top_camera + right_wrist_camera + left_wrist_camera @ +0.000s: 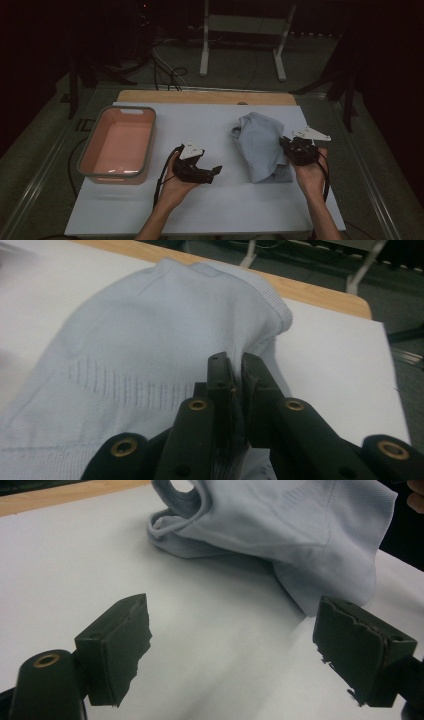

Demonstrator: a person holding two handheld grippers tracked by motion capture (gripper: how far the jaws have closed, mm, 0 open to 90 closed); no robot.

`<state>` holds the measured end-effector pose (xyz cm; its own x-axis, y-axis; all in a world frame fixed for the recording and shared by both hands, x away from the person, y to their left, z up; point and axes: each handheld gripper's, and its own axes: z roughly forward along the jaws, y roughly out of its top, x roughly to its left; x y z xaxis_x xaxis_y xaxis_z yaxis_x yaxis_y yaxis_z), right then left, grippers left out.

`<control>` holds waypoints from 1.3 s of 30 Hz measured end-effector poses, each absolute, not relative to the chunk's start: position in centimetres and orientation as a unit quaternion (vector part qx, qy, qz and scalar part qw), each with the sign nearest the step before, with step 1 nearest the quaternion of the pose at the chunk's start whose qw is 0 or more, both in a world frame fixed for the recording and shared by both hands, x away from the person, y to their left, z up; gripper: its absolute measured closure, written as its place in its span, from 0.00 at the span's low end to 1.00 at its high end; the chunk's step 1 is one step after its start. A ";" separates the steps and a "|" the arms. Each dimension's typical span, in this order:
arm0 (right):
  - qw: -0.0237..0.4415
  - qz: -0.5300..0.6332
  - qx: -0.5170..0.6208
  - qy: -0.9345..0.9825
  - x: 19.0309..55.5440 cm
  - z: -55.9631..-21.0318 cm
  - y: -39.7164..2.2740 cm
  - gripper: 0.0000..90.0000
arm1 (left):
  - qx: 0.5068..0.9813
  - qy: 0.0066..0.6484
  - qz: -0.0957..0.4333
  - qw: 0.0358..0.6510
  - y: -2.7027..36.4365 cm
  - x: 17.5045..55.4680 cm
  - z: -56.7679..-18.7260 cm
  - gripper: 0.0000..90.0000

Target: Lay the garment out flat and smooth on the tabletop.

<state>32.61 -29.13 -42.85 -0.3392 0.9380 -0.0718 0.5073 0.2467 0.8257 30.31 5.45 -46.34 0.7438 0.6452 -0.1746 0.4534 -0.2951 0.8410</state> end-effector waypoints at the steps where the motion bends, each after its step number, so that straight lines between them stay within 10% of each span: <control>1: 0.295 0.366 0.494 0.731 32.6 -42.9 -29.4 0.93 | 0.799 0.344 0.098 0.484 5.4 30.3 -46.4 0.18; 39: 0.299 0.379 0.516 0.708 32.2 -43.0 -31.9 0.92 | 0.838 0.271 0.042 0.473 -5.1 29.0 -49.1 0.24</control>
<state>32.20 -31.94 -43.03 -0.2888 0.9568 -0.0330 0.5036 0.1811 0.8447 29.00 -5.14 -49.07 0.8498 0.4937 -0.1847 0.4134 -0.4067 0.8147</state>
